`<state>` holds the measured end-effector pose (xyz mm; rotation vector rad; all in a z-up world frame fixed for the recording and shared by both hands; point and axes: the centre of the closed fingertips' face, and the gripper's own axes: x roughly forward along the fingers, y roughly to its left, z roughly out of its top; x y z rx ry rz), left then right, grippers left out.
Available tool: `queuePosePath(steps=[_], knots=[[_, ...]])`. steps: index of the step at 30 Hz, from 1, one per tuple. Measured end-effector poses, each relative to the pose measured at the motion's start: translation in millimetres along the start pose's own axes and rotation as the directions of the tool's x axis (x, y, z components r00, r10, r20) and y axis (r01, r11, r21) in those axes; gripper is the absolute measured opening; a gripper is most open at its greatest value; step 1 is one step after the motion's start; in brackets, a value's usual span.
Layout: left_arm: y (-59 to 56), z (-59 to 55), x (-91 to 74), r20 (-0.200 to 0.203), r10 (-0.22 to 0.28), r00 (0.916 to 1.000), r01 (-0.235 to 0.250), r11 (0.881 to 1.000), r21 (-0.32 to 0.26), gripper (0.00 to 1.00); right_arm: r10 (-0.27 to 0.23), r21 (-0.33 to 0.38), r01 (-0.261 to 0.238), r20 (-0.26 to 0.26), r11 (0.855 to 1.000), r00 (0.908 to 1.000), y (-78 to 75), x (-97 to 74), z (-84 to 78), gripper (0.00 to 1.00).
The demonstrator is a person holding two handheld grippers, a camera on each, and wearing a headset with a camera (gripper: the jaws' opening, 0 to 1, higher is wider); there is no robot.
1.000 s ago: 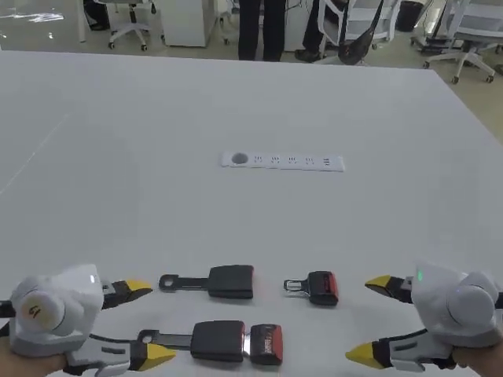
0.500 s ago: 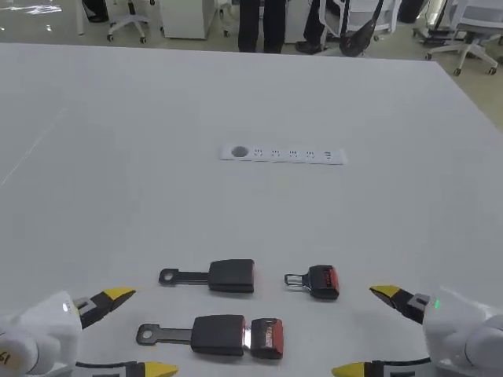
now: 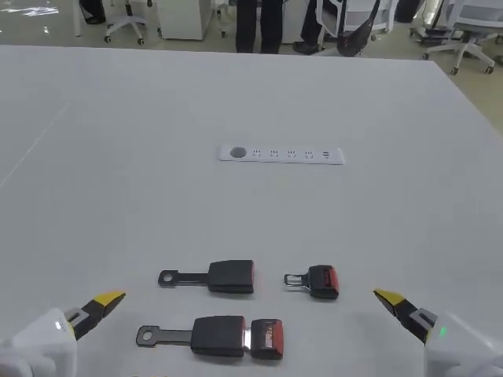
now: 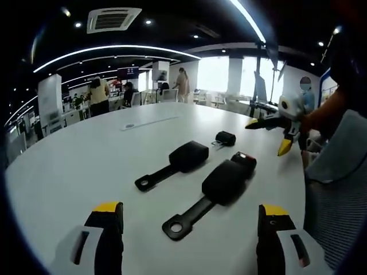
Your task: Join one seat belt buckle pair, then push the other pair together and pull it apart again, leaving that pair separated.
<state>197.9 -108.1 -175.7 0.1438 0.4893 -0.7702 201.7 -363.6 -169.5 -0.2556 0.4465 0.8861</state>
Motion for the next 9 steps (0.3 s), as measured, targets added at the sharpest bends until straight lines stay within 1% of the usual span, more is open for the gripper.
queuePosePath(steps=[1,4,6,7,8,9], knots=[[2.4,-1.1,0.1,0.003,0.003,1.0000,-0.003,1.000,0.000,1.00,0.000,0.006,0.000,-0.002,1.000,1.0000,0.1,0.2,-0.9,0.99],[2.3,3.1,0.5,0.016,0.007,0.9998,-0.007,1.000,-0.002,1.00,0.000,0.013,0.000,0.000,1.000,1.0000,0.8,0.3,-1.4,0.99],[-4.7,10.3,0.7,0.023,0.005,0.9997,-0.005,1.000,-0.006,1.00,-0.006,0.022,0.005,0.007,1.000,1.0000,-0.6,-0.1,-1.5,0.99],[-12.6,18.4,0.6,0.023,0.004,0.9997,-0.004,1.000,-0.005,1.00,-0.008,0.029,0.008,0.012,1.000,0.9999,-1.7,-0.3,-1.5,0.99],[-14.7,19.9,0.6,0.024,0.003,0.9997,-0.003,1.000,-0.004,1.00,-0.014,0.040,0.013,0.023,0.999,0.9997,-3.5,-0.9,-1.4,0.99],[-3.3,6.1,0.8,0.024,0.000,0.9997,0.000,1.000,-0.004,1.00,-0.017,0.044,0.016,0.029,0.999,0.9994,-3.9,-1.2,-0.8,0.99]])
